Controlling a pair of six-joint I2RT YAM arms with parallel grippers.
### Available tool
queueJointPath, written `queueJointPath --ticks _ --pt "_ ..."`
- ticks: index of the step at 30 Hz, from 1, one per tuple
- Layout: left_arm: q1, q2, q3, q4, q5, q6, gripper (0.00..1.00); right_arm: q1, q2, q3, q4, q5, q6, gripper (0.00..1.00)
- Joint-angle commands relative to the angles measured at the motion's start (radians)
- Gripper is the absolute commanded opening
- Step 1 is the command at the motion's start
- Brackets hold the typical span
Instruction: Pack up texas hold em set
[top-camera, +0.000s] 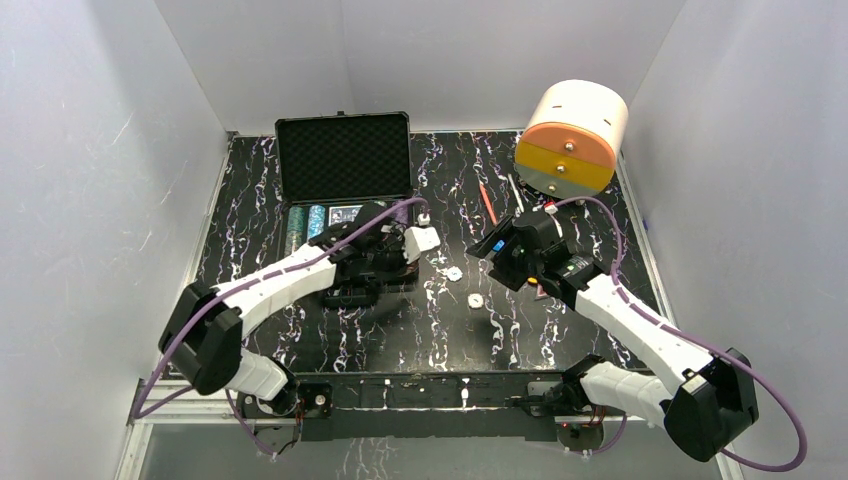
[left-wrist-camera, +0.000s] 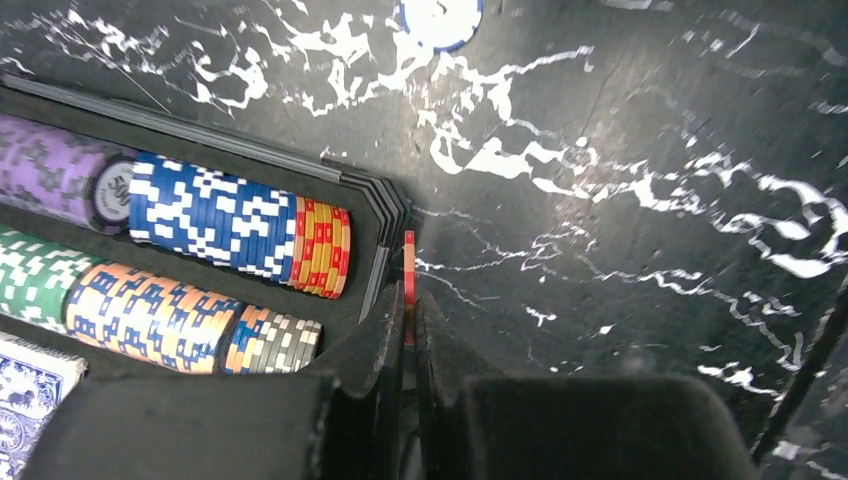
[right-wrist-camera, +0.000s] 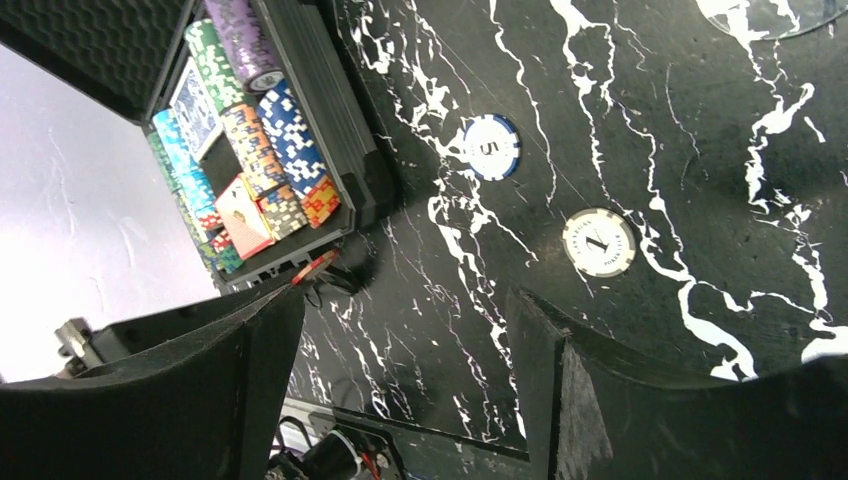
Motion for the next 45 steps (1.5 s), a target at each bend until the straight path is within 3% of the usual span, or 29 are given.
queueJointPath --ticks 1,14,22,26,43,45 --pt "-0.003 0.038 0.064 -0.085 -0.082 0.138 0.00 -0.004 -0.004 -0.013 0.014 -0.020 -0.007 0.81" --pt "-0.002 0.041 0.071 -0.043 -0.142 0.161 0.00 -0.004 -0.003 -0.015 0.020 -0.030 -0.013 0.81" --pt "0.003 0.017 0.098 -0.031 -0.018 0.173 0.00 -0.004 -0.001 -0.013 0.020 -0.036 -0.012 0.80" --pt "0.011 0.058 0.105 -0.093 -0.021 0.197 0.00 -0.004 0.002 -0.018 0.018 -0.035 -0.013 0.80" --pt "0.019 0.124 0.106 0.037 -0.217 0.149 0.00 -0.004 -0.006 -0.020 0.010 -0.036 -0.013 0.80" --pt "0.020 0.136 0.113 0.038 -0.215 0.141 0.04 -0.004 -0.005 -0.022 0.011 -0.036 -0.013 0.80"
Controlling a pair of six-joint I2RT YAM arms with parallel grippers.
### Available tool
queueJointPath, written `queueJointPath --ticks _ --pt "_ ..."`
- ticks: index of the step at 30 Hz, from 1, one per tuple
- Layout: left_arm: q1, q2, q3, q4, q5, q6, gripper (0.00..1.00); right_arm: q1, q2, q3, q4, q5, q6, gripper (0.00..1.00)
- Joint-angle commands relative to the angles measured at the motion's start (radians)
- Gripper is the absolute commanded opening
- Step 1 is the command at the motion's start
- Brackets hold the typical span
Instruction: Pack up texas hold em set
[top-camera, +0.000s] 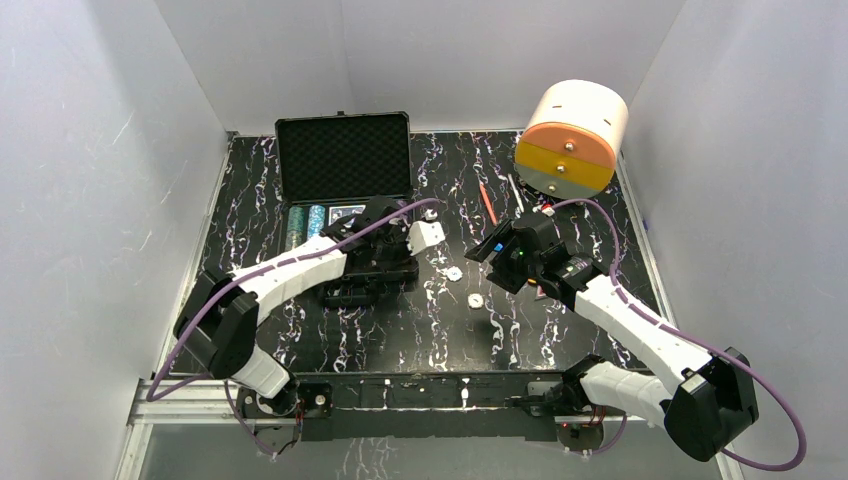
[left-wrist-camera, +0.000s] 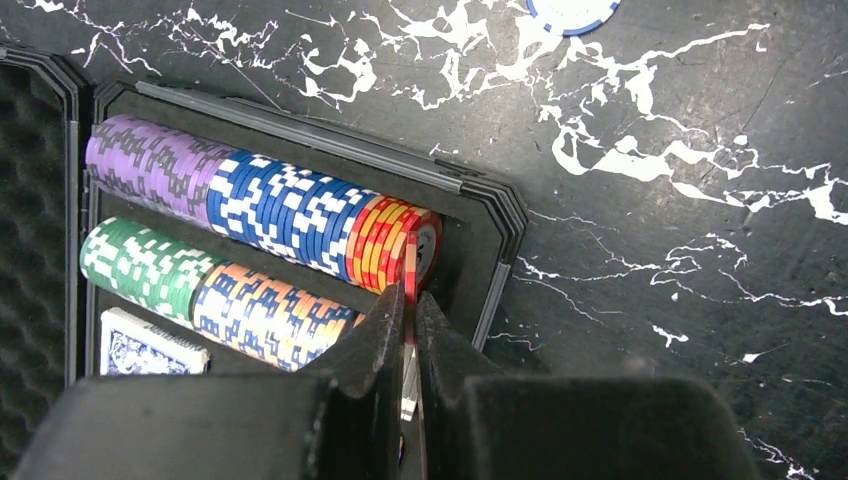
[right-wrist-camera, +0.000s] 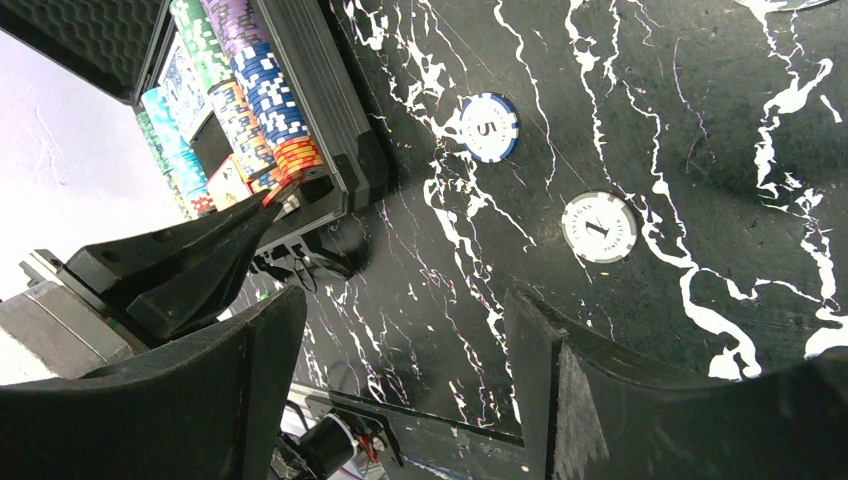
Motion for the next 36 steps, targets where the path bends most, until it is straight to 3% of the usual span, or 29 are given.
queueJointPath --ticks 1,8,15,20,26,29,33,36 --pt "0.011 0.023 0.043 0.034 -0.041 -0.027 0.08 -0.004 -0.006 -0.002 0.013 0.004 -0.011 0.80" --pt "0.014 0.022 0.048 0.024 0.010 -0.065 0.29 -0.004 -0.012 -0.003 0.011 0.009 -0.012 0.80" --pt "0.046 -0.103 0.042 0.094 0.080 -0.169 0.43 -0.004 0.020 0.006 0.017 0.015 -0.088 0.80" --pt "0.096 -0.224 0.018 0.193 0.012 -0.528 0.57 -0.004 0.149 0.083 -0.044 0.030 -0.274 0.81" --pt "0.115 -0.322 -0.029 0.137 -0.155 -0.895 0.68 0.011 0.360 0.190 -0.185 0.097 -0.450 0.80" --pt "0.118 -0.352 -0.049 0.069 -0.096 -0.981 0.74 0.038 0.433 0.226 -0.217 0.131 -0.483 0.78" --pt "0.118 -0.429 -0.186 0.197 0.029 -1.082 0.79 0.080 0.528 0.274 -0.251 0.137 -0.502 0.75" --pt "0.117 -0.459 -0.261 0.267 0.046 -1.145 0.80 0.125 0.590 0.306 -0.276 0.148 -0.504 0.73"
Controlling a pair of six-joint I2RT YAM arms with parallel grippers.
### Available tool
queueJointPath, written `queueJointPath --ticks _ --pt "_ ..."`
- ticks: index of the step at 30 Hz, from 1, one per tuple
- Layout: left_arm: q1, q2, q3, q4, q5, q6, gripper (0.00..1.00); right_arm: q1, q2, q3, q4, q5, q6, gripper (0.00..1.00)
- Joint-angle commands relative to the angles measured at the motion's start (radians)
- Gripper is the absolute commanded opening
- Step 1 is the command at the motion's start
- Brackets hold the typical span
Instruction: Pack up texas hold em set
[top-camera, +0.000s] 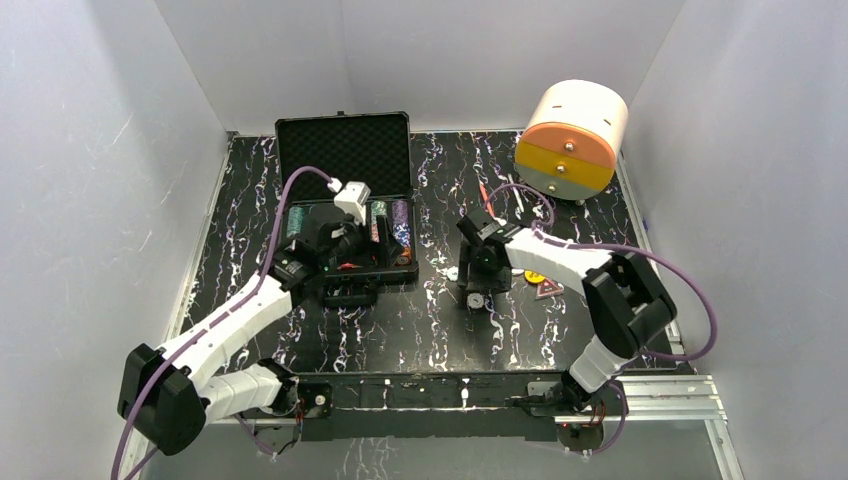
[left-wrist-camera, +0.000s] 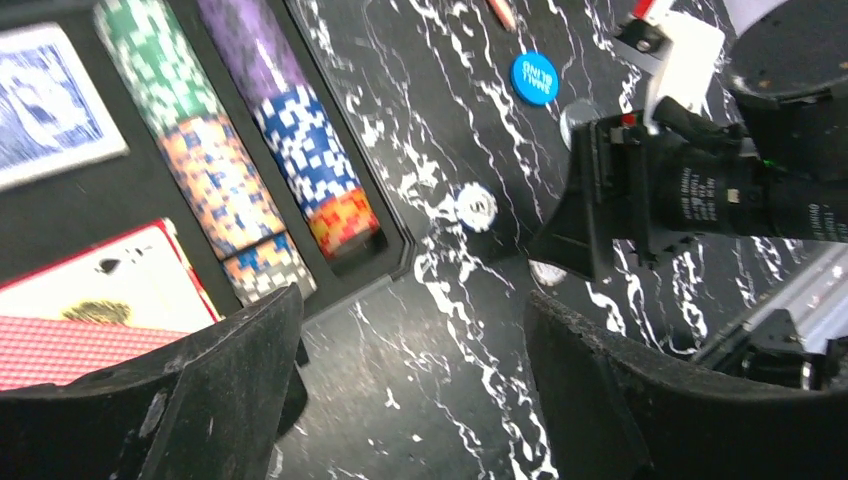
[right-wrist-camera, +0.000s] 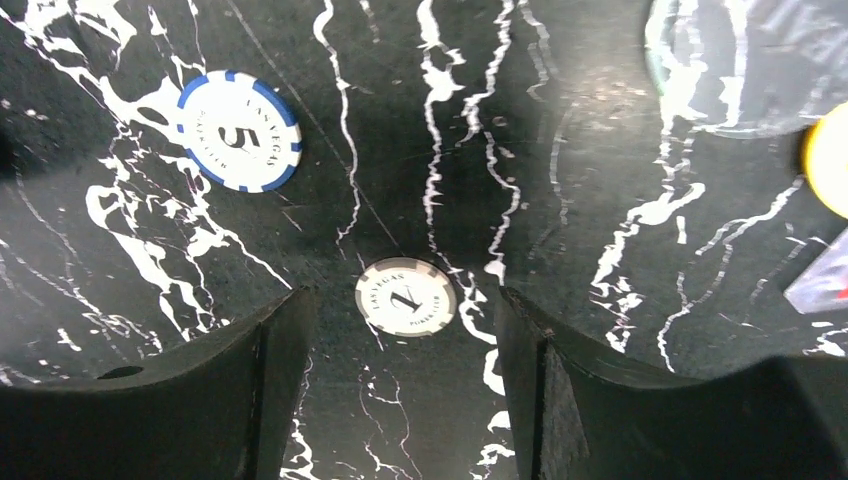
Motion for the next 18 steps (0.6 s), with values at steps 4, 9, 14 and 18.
queueJointPath --ticks 4,9,14,18 --pt "0.002 -0.047 -0.093 0.103 0.076 -0.177 0.80 0.086 0.105 0.090 -0.079 0.068 -0.037 0.69" --pt "0.003 -0.032 -0.071 0.083 0.070 -0.156 0.80 0.093 0.128 0.084 -0.073 0.075 -0.037 0.64" --pt "0.002 -0.030 -0.070 0.085 0.064 -0.149 0.80 0.092 0.143 0.055 -0.041 0.079 -0.037 0.56" --pt "0.002 -0.028 -0.072 0.083 0.063 -0.150 0.80 0.092 0.180 0.038 -0.027 0.090 -0.027 0.48"
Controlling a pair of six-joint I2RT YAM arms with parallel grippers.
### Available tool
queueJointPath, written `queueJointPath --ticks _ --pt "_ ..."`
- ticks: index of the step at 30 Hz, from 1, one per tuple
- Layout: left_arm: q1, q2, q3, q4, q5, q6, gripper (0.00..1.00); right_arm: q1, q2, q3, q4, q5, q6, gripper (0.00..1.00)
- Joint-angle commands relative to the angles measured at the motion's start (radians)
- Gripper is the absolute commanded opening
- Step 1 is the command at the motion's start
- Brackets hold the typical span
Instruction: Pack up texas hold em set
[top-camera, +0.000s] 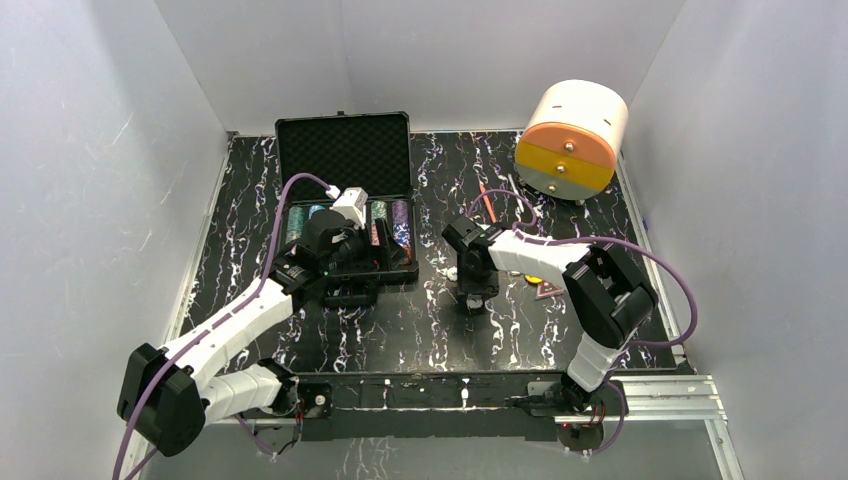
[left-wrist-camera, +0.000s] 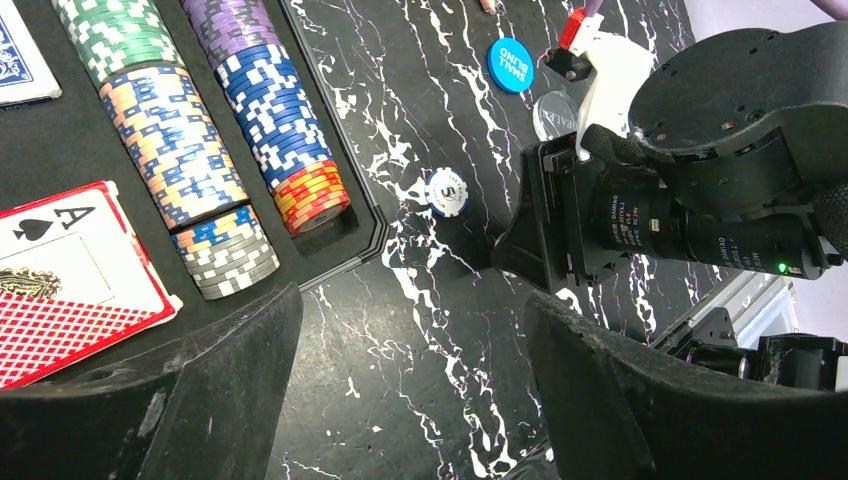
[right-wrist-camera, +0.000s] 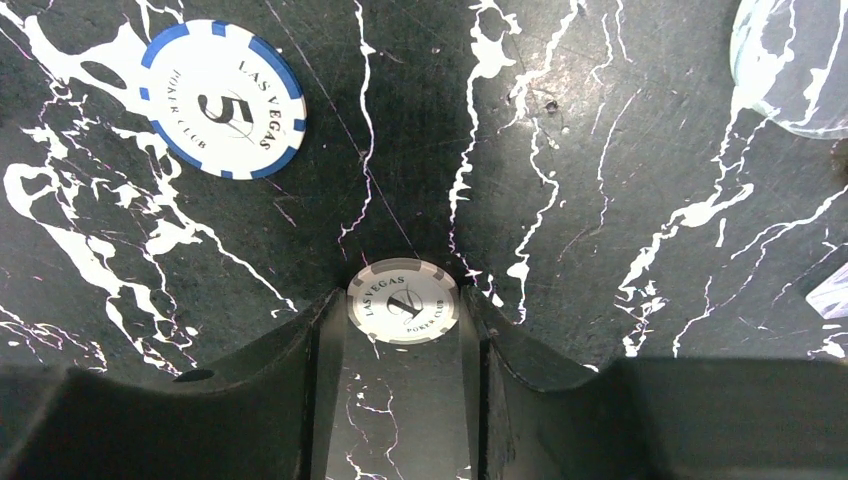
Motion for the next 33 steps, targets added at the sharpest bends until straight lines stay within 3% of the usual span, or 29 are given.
queueJointPath --ticks 1,5,13,20,27,33 --pt "0.002 -0.008 0.024 0.022 0.008 -0.002 0.80 0.002 0.058 -0.020 0.015 0.039 0.009 0.45" --pt "0.002 -0.010 0.017 0.019 0.007 -0.009 0.80 0.006 0.032 -0.013 0.002 0.054 0.028 0.40" --pt "-0.005 0.055 -0.019 0.062 0.121 -0.060 0.83 0.006 -0.158 0.003 0.018 0.023 0.110 0.41" --pt "-0.100 0.139 -0.100 0.282 0.161 -0.156 0.84 0.007 -0.264 -0.022 0.079 -0.049 0.208 0.42" --pt "-0.171 0.185 -0.225 0.593 0.132 -0.259 0.74 0.006 -0.378 -0.126 0.254 -0.179 0.372 0.43" --pt "-0.207 0.217 -0.242 0.673 0.107 -0.276 0.61 0.006 -0.408 -0.182 0.361 -0.278 0.486 0.43"
